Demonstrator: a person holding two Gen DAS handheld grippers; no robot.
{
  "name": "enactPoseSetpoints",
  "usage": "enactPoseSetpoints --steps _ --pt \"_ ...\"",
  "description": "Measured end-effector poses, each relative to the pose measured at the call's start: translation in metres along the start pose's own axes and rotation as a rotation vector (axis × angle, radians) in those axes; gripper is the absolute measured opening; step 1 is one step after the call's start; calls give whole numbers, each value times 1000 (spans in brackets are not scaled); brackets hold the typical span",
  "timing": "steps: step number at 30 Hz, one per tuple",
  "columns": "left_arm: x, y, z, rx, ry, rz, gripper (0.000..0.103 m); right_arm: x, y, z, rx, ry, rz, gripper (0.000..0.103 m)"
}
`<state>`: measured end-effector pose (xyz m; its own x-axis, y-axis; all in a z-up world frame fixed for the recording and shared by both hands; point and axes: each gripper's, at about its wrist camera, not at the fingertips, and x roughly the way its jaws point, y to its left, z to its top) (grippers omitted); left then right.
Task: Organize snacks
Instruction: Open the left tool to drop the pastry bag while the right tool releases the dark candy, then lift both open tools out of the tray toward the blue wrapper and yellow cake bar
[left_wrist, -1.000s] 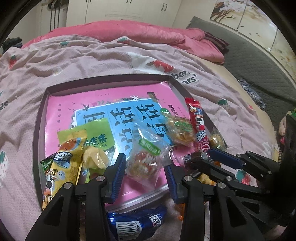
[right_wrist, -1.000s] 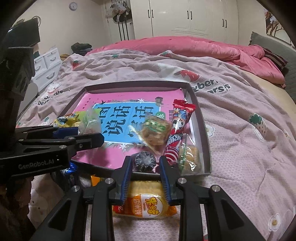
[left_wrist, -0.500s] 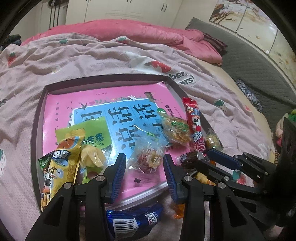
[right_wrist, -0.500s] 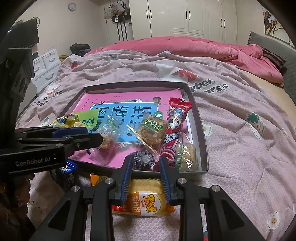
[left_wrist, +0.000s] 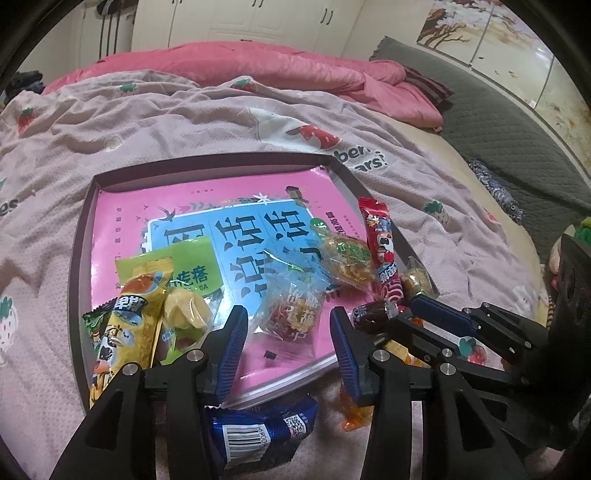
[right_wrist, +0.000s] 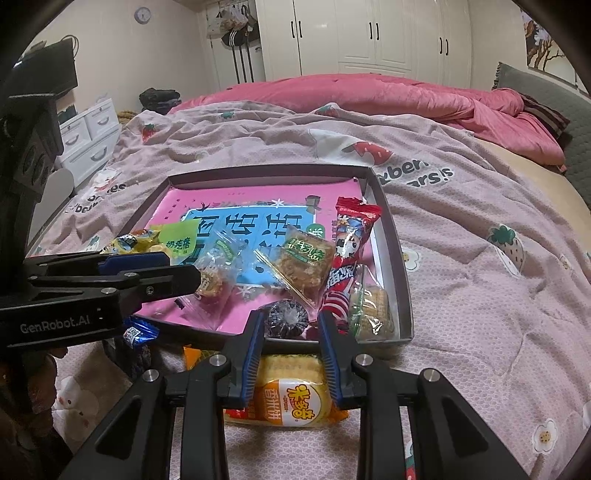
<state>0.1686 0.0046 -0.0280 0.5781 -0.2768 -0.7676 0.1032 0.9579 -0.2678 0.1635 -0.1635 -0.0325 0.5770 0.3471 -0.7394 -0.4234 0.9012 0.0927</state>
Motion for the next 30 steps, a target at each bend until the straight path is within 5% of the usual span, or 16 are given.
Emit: enactPoseSetpoints --steps 18,30 --pt "-21 -4 1 16 -34 30 65 -13 -3 2 20 -34 -7 57" --pt "-54 -4 6 15 -91 22 69 -29 -4 0 23 -62 9 64"
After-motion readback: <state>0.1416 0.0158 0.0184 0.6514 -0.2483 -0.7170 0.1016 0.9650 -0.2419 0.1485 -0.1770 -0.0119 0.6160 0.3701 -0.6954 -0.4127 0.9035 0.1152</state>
